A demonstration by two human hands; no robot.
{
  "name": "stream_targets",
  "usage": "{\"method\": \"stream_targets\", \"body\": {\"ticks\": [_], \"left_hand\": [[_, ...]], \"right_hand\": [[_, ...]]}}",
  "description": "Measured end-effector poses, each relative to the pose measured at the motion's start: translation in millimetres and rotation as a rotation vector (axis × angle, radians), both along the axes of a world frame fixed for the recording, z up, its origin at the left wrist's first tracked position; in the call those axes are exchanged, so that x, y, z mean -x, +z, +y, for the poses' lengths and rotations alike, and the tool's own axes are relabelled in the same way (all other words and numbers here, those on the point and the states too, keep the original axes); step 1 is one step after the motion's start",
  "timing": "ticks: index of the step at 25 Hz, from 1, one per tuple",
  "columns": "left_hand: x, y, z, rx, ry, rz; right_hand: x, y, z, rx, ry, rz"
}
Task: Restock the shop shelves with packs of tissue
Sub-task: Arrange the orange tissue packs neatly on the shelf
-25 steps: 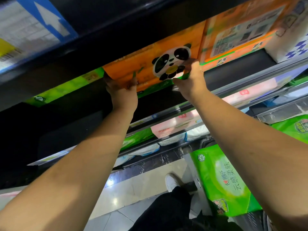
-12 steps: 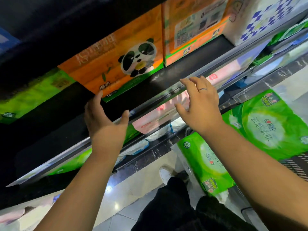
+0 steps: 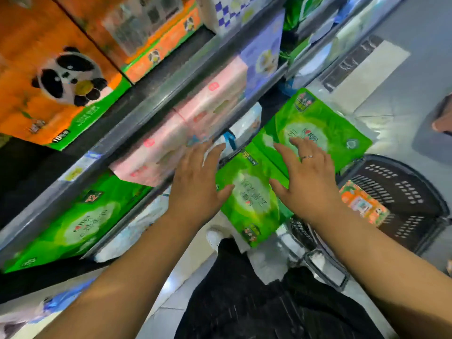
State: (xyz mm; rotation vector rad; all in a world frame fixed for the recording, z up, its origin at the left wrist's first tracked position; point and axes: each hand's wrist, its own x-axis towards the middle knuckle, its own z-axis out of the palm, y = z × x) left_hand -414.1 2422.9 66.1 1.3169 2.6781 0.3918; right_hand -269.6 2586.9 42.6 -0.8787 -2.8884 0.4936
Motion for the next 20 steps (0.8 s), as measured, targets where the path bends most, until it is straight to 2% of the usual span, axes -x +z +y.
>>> {"method": "stream_targets", "body": {"ticks": [6, 11, 15, 20], "left_hand": [[-164.7, -52.2, 126.7, 0.098, -0.327, -0.051], [-246.5, -108.9, 198.4, 0.235, -0.514, -0.13], [-282.8, -185.7, 236.2, 0.401, -0.633, -0.153], [-296.8, -317.4, 272.3, 0.564, -0.646, -0.247]], "right_hand": [[-179.3, -39.2, 81.2, 0.055, -0.2, -0.132], [-286.5, -104.8, 117.3, 0.176, -0.399, -0.273], [-335.0, -184.0, 138.7, 0.28, -0.553, -0.395], [-352.0, -297.7, 164.8, 0.423, -0.637, -0.483]]}}
